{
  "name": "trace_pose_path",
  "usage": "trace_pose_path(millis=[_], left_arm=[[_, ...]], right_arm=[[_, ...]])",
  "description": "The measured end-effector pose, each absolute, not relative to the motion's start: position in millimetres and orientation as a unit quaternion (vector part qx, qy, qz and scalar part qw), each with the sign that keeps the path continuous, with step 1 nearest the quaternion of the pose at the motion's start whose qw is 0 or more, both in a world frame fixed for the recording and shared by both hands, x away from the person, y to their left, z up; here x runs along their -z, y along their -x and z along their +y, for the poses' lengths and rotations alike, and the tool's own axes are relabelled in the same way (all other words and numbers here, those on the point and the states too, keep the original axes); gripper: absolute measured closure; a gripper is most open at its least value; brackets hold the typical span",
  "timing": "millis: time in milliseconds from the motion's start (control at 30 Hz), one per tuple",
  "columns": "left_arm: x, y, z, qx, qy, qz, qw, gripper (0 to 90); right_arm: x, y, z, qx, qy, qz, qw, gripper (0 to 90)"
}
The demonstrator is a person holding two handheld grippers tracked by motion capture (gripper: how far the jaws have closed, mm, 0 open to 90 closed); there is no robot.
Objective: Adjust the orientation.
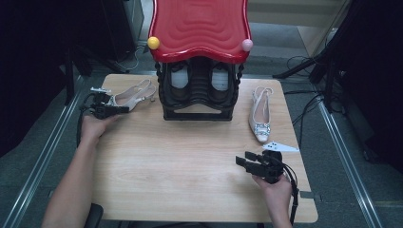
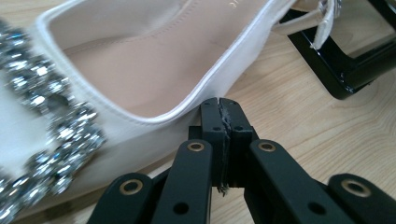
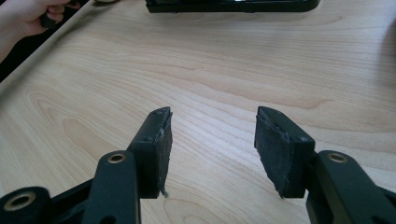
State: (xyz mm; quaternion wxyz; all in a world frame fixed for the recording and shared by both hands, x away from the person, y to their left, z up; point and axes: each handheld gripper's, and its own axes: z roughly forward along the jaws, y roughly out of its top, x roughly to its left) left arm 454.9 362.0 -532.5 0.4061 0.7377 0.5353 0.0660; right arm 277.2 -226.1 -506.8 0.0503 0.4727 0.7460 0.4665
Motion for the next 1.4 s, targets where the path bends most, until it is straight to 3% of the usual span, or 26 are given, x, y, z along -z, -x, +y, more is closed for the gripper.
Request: trace_pose_path(millis=[300, 467, 900, 1233, 1333, 1400], left_arm=[[527, -453, 367, -0.076, -0.728, 0.560, 0.388, 89.8], [512, -451, 355, -0.082, -0.732, 0.542, 0.405, 89.7], [469, -480, 327, -0.098, -0.729, 0.543, 0.405, 88.5], [476, -498, 320, -0.071, -0.715, 0.556, 0.417, 87.5], [476, -501, 326, -0.089, -0.694, 0.576, 0.423, 88.1], [480, -504, 328, -0.072, -0.684, 0.586, 0.428, 88.8]], right_arm=[[508, -277, -223, -0.467, -0.470, 0.747, 0.042, 47.3], [509, -279, -221, -0.467, -0.471, 0.748, 0.040, 47.2], [507, -281, -220, -0.470, -0.467, 0.748, 0.028, 47.3], [511, -285, -218, -0.463, -0.466, 0.754, 0.015, 47.0], [513, -286, -215, -0.458, -0.465, 0.757, 0.013, 47.1], [512, -285, -213, -0.458, -0.462, 0.760, 0.014, 47.1]])
